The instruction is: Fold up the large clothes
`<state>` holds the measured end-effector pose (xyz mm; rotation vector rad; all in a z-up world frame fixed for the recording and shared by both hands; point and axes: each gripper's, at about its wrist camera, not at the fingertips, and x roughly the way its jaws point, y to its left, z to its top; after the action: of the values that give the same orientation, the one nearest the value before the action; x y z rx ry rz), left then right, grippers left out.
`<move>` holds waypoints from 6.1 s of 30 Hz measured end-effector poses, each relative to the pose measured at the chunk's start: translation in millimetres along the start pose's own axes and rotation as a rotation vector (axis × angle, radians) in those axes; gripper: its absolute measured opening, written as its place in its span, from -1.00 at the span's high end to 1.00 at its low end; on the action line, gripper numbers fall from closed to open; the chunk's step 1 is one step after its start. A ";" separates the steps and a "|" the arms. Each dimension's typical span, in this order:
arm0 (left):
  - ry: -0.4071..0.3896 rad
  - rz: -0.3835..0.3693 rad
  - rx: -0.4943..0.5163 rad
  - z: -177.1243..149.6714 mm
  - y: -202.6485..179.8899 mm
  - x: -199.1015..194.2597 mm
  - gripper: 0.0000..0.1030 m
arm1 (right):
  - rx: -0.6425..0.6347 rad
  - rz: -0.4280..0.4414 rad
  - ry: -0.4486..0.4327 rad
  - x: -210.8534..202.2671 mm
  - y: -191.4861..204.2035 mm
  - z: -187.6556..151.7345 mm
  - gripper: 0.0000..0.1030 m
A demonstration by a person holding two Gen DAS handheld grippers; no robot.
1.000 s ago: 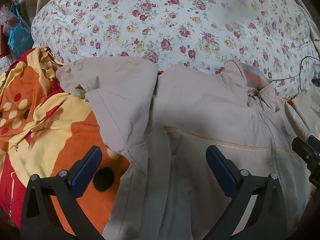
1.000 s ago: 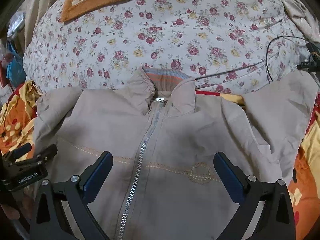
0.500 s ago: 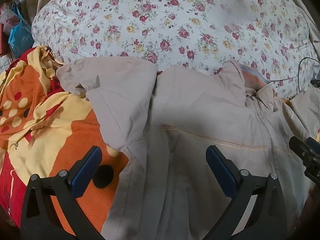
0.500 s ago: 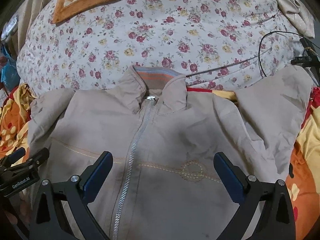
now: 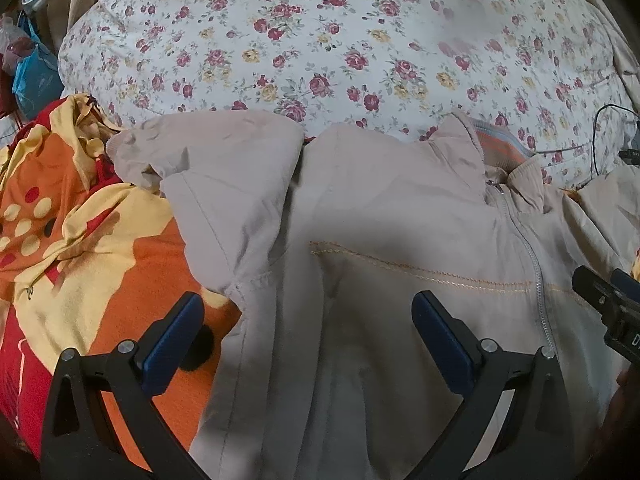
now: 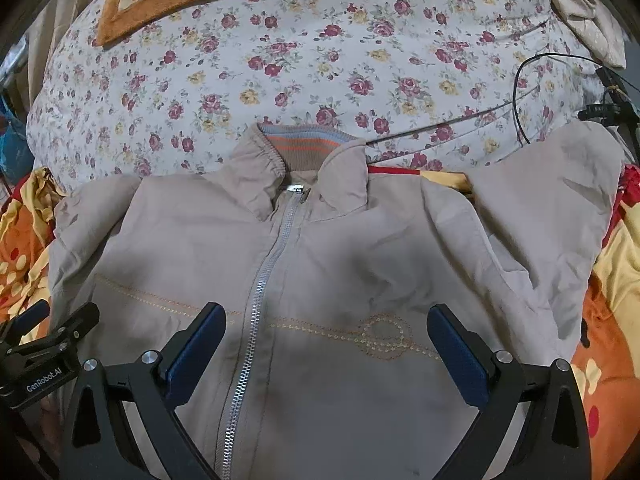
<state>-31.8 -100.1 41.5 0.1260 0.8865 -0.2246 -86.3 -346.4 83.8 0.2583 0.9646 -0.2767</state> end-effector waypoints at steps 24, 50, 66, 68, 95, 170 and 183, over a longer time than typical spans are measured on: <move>0.009 0.007 -0.017 -2.0 3.0 3.9 -1.00 | -0.083 0.014 -0.007 2.0 13.4 -3.7 -0.97; 0.009 0.010 -0.024 -2.1 2.8 4.2 -1.00 | -0.044 0.027 0.041 11.5 10.5 -5.5 -0.97; 0.019 0.011 -0.031 -2.4 4.3 7.0 -1.00 | -0.040 0.018 0.043 13.0 9.9 -5.9 -0.97; 0.020 0.011 -0.029 -2.6 4.2 7.2 -1.00 | -0.040 0.015 0.039 13.2 9.8 -6.4 -0.97; 0.021 0.007 -0.068 1.1 14.8 4.7 -1.00 | -0.055 0.024 0.040 14.0 12.8 -8.4 -0.97; 0.097 -0.123 0.027 38.6 17.7 -28.4 -0.25 | 0.262 0.066 -0.070 -24.1 -67.7 2.9 -0.97; 0.151 0.025 -0.182 37.5 72.7 27.1 -0.29 | 0.377 0.147 0.079 34.7 -67.5 11.2 -0.96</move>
<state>30.9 -41.0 45.1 -0.0158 1.0507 -0.1113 -82.2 -417.2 54.8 0.6862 0.9616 -0.3137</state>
